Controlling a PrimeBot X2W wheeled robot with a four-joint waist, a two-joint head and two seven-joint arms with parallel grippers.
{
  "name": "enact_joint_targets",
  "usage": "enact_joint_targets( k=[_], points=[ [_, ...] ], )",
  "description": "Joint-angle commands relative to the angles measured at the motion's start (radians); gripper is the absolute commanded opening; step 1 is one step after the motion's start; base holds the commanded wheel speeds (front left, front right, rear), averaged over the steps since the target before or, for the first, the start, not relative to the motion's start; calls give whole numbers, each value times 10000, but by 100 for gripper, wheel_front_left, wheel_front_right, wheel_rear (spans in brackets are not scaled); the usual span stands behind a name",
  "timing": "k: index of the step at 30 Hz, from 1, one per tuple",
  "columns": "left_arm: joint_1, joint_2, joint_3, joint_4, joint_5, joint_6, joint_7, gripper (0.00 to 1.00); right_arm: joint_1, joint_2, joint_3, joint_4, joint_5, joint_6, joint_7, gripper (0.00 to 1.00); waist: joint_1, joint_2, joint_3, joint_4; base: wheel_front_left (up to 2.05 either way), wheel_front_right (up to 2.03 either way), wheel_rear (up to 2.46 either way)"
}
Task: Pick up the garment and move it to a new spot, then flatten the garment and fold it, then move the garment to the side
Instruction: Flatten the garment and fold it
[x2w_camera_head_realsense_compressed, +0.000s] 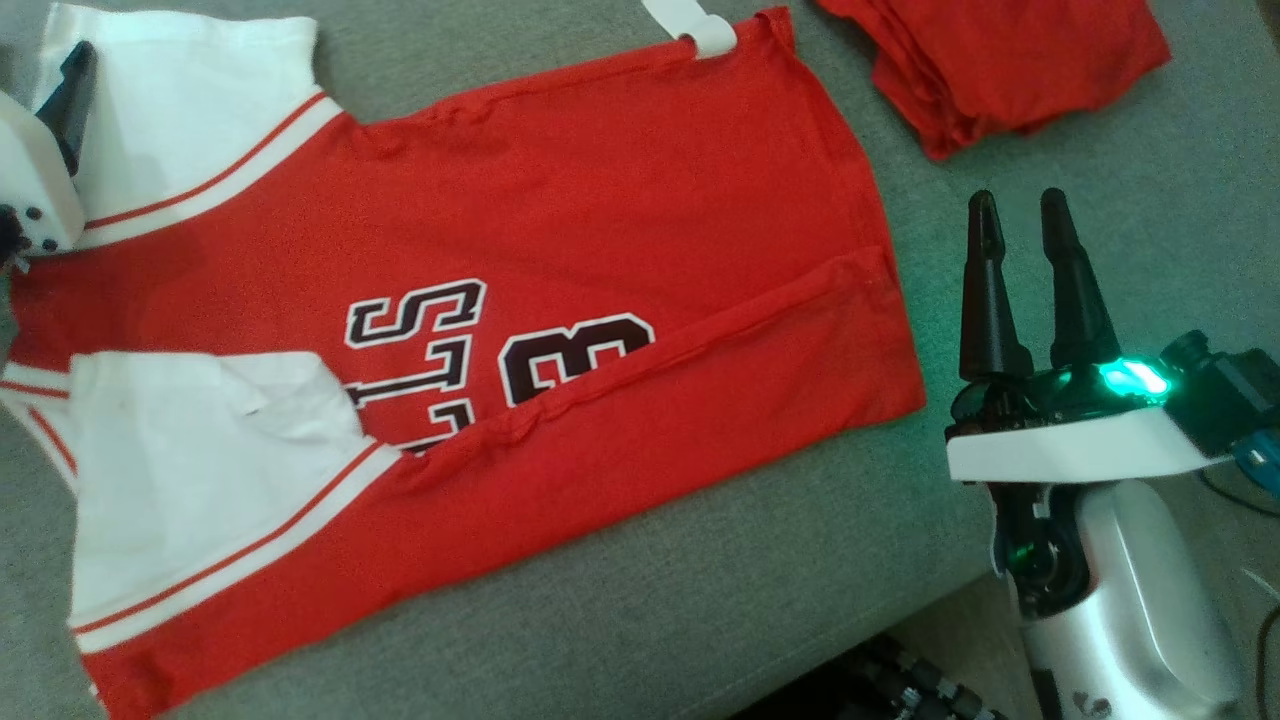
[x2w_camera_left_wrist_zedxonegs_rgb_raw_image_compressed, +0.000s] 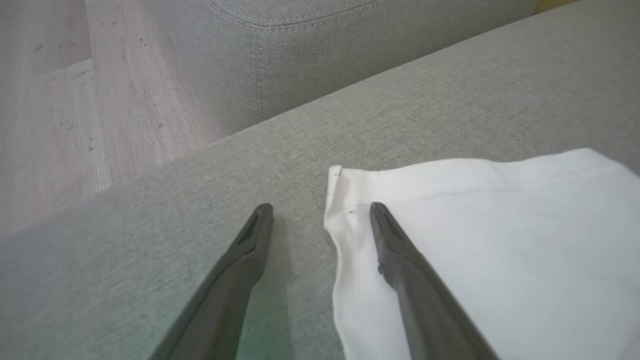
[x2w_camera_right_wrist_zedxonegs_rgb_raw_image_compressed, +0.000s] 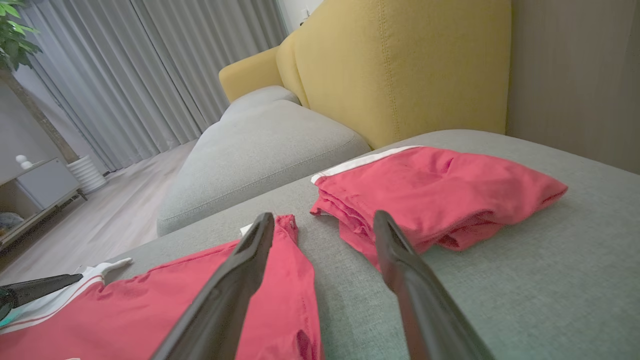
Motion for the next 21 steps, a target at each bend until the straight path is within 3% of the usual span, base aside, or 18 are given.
enact_joint_targets(
  k=[1, 6, 7, 8, 9, 14, 21],
  points=[
    [-503, 535, 213, -139, -106, 16, -22, 100, -100, -70, 155, -335, 47, -7, -106, 100, -1, 0, 108, -126, 0, 0, 0],
    [-604, 577, -258, -93, -515, 16, 31, 100, -61, -70, 101, -341, 50, -7, -106, 100, -1, 0, 145, -208, 0, 0, 0],
    [-594, 558, -373, -111, -626, 16, 96, 91, -57, -70, 77, -331, 35, -7, -106, 100, -1, 0, 134, -198, 0, 0, 0],
    [-585, 535, -498, -150, -735, 16, 149, 29, -56, -70, 38, -316, 12, -7, -106, 100, -1, 0, 113, -165, 0, 0, 0],
    [-582, 522, -609, -180, -825, 16, 163, 0, -65, -70, -2, -303, -51, -7, -106, 100, -1, 0, 86, -120, 0, 0, 0],
    [-559, 313, -915, -179, -1155, 16, -404, 0, -110, -70, -188, -216, -400, -7, -106, 100, -1, 0, -226, 279, 0, 0, 0],
    [-445, -187, -1184, -420, -1131, 16, -2295, 0, -158, -70, -546, 18, -1172, -7, -106, 100, -1, 0, -923, 1134, 0, 0, 0]
  ],
)
